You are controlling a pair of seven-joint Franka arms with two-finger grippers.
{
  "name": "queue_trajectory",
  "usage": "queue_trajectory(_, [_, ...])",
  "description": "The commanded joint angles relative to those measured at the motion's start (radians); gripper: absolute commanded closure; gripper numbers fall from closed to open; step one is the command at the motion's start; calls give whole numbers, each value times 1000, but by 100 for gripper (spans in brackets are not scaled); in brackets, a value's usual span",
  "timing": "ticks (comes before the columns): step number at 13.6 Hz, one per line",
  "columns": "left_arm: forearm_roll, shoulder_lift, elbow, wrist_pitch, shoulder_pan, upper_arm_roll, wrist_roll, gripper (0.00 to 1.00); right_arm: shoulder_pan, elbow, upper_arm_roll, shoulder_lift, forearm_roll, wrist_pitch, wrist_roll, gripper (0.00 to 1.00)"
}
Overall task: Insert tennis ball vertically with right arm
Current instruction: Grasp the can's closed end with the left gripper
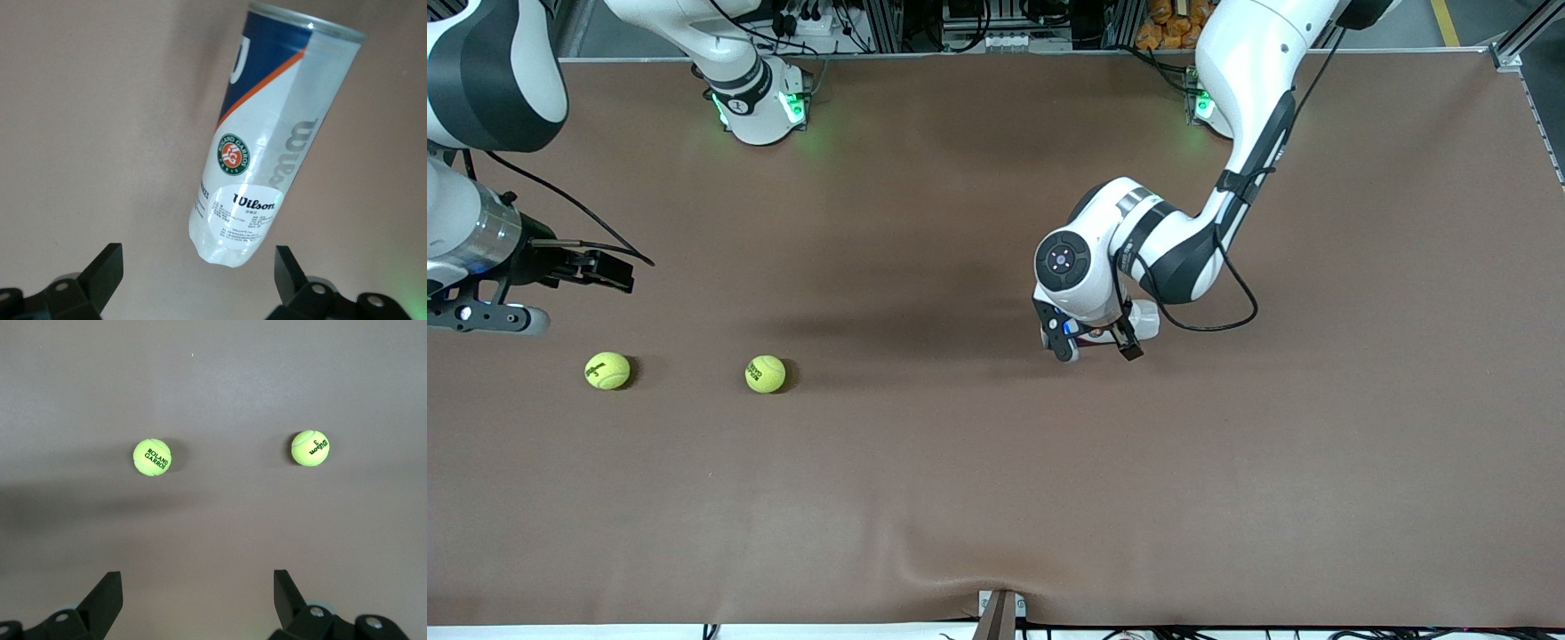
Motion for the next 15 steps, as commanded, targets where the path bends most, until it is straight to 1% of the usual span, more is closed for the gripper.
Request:
queue_trajectory(1, [60, -14, -54, 50, -6, -2, 69, 0, 2, 25, 1, 12, 10, -17, 11, 0])
queue_trajectory(6, [68, 2, -65, 52, -14, 0, 118, 0, 3, 25, 1, 14, 10, -17, 12, 0])
queue_trajectory(15, [79, 42, -62, 36, -45, 4, 81, 0, 3, 25, 1, 14, 10, -17, 11, 0])
